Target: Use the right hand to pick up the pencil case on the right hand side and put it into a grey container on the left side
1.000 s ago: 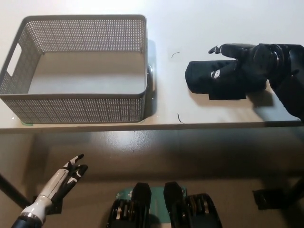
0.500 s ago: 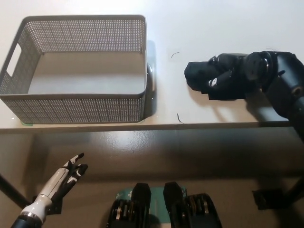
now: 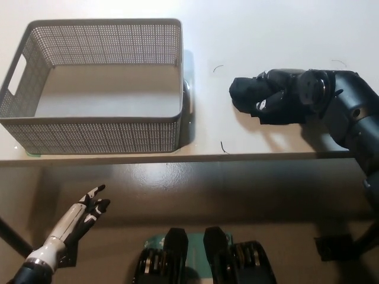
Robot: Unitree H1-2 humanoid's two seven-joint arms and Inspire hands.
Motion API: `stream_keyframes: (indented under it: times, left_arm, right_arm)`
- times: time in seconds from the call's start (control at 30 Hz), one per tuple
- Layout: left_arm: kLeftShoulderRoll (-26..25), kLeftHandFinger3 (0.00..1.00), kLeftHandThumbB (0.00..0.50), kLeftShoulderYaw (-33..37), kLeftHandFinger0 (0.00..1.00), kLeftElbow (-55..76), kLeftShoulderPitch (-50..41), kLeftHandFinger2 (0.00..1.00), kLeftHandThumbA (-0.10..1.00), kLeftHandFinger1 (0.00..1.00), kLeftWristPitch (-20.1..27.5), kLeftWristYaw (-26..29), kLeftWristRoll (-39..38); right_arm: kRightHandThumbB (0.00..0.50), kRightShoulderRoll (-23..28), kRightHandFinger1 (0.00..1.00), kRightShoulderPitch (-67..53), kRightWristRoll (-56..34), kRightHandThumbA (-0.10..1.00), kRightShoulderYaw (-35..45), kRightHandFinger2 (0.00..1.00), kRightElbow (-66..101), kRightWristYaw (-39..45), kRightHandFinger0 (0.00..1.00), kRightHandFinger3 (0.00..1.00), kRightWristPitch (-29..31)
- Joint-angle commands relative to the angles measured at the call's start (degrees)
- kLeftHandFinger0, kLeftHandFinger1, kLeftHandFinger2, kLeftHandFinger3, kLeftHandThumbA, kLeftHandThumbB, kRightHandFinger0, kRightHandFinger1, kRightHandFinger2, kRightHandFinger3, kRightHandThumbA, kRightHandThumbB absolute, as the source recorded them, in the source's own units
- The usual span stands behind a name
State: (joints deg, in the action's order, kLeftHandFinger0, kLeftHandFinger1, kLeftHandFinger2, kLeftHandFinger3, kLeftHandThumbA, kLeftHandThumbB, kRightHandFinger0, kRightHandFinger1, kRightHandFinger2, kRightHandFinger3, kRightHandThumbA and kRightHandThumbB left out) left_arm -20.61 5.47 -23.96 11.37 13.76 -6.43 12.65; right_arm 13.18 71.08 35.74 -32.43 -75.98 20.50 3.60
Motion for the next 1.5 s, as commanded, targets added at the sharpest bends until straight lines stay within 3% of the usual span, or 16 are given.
stream_keyframes:
  times: [0.0, 0.3, 0.43, 0.47, 0.5, 0.53, 0.57, 0.67, 0.73, 0.83, 0.87, 0.93, 1.0, 1.1, 1.4, 1.47]
  left_arm:
    - [-1.2, 1.0, 0.5, -0.7, 1.0, 1.9, 1.3, 0.82, 1.0, 0.78, 2.0, -0.2, -0.7]
    - [-1.4, 1.0, 0.5, -0.8, 1.0, 0.2, 3.1, 0.82, 1.0, 0.77, 3.2, -0.1, -0.9]
    - [-1.4, 1.0, 0.5, -0.7, 1.0, 0.4, 3.3, 0.83, 1.0, 0.78, 3.0, -0.1, -0.6]
    - [-1.3, 1.0, 0.5, -0.9, 1.0, 0.3, 3.3, 0.83, 1.0, 0.78, 3.1, -0.3, -1.0]
    - [-1.3, 1.0, 0.5, -0.8, 1.0, 0.3, 3.6, 0.84, 1.0, 0.78, 3.0, -0.3, -1.0]
    - [-1.3, 1.0, 0.5, -0.8, 1.0, 0.0, 3.7, 0.84, 1.0, 0.78, 3.3, -0.3, -1.1]
    - [-1.3, 1.0, 0.5, -0.8, 1.0, 0.0, 3.7, 0.84, 1.0, 0.78, 3.3, -0.3, -1.1]
    - [-1.3, 1.0, 0.5, -0.8, 1.0, 0.4, 3.6, 0.84, 1.0, 0.77, 3.0, -0.3, -1.0]
    - [-1.5, 1.0, 0.5, -0.9, 1.0, 0.3, 4.1, 0.84, 1.0, 0.77, 2.9, -0.3, -0.9]
    - [-1.4, 1.0, 0.5, -0.8, 1.0, -0.3, 4.5, 0.84, 1.0, 0.78, 3.1, -0.2, -0.8]
    - [-1.3, 1.0, 0.5, -0.8, 1.0, -0.5, 4.5, 0.84, 1.0, 0.78, 3.2, -0.4, -1.1]
    - [-1.4, 1.0, 0.5, -0.8, 1.0, -0.5, 4.5, 0.84, 1.0, 0.78, 3.4, -0.5, -1.3]
    - [-1.4, 1.0, 0.5, -0.8, 1.0, -0.3, 4.6, 0.84, 1.0, 0.76, 3.5, -0.4, -1.1]
    - [-1.4, 1.0, 0.5, -0.8, 1.0, -0.5, 4.6, 0.83, 1.0, 0.76, 3.8, -0.4, -1.2]
    - [-1.7, 1.0, 0.5, -0.6, 1.0, -0.8, 4.8, 0.82, 1.0, 0.75, 3.8, -0.3, -0.6]
    - [-1.6, 1.0, 0.5, -0.7, 1.0, -0.6, 4.7, 0.82, 1.0, 0.75, 3.5, -0.2, -0.6]
  right_arm:
    - [0.5, -0.8, 1.0, 2.7, -0.7, 0.63, 0.3, 1.0, -1.9, -1.2, 1.0, 1.0, 0.8]
    - [0.5, -1.2, 1.0, 3.5, -0.8, 0.55, 0.5, 1.0, -5.0, -3.3, 1.0, 1.0, -1.2]
    - [0.467, -1.3, 1.0, 2.5, -1.2, 0.21, 1.5, 1.0, -5.3, -10.4, 0.9, 1.0, -1.3]
    - [0.366, -1.1, 0.82, 1.5, 1.5, 0.07, -0.7, 0.96, -5.0, -18.2, 0.67, 1.0, 0.5]
    - [0.303, -0.9, 0.38, 1.1, 1.8, -0.09, -0.8, 0.49, -4.9, -21.6, 0.26, 0.58, 1.3]
    - [0.232, -0.8, 0.07, 0.5, 1.2, -0.1, 0.1, 0.21, -4.8, -25.7, 0.01, 0.24, 2.2]
    - [0.223, -0.7, 0.05, 0.0, 0.4, -0.1, 0.9, 0.2, -4.7, -28.2, 0.0, 0.22, 3.2]
    - [0.215, -0.5, 0.39, -0.4, 0.2, -0.1, 1.2, 0.74, -4.6, -30.8, 0.05, 0.62, 4.4]
    - [0.233, -0.6, 0.46, 0.0, 0.1, -0.1, 1.3, 0.8, -4.7, -31.8, 0.07, 0.65, 4.6]
    - [0.255, -0.2, 0.43, 0.0, 0.2, -0.1, 1.2, 0.68, -4.6, -33.2, 0.11, 0.61, 5.5]
    - [0.256, 0.0, 0.3, 0.1, -0.1, -0.1, 1.4, 0.47, -4.6, -33.5, 0.02, 0.48, 5.9]
    - [0.253, 0.2, 0.15, 0.1, -0.5, -0.1, 1.7, 0.33, -4.5, -34.5, 0.0, 0.28, 7.1]
    - [0.226, 0.3, 0.24, 0.1, -0.5, -0.1, 1.7, 0.64, -4.5, -35.7, 0.0, 0.24, 7.4]
    - [0.216, 0.6, 0.44, 0.1, -0.5, -0.1, 1.7, 0.9, -4.5, -36.9, 0.0, 0.7, 7.9]
    - [0.139, 1.8, 0.5, 1.9, -2.1, -0.1, 4.0, 0.93, -1.1, -37.9, 0.01, 0.95, 12.1]
    - [0.165, 2.2, 0.43, 2.2, -1.6, -0.1, 4.6, 0.82, 1.3, -39.5, 0.0, 0.69, 14.2]
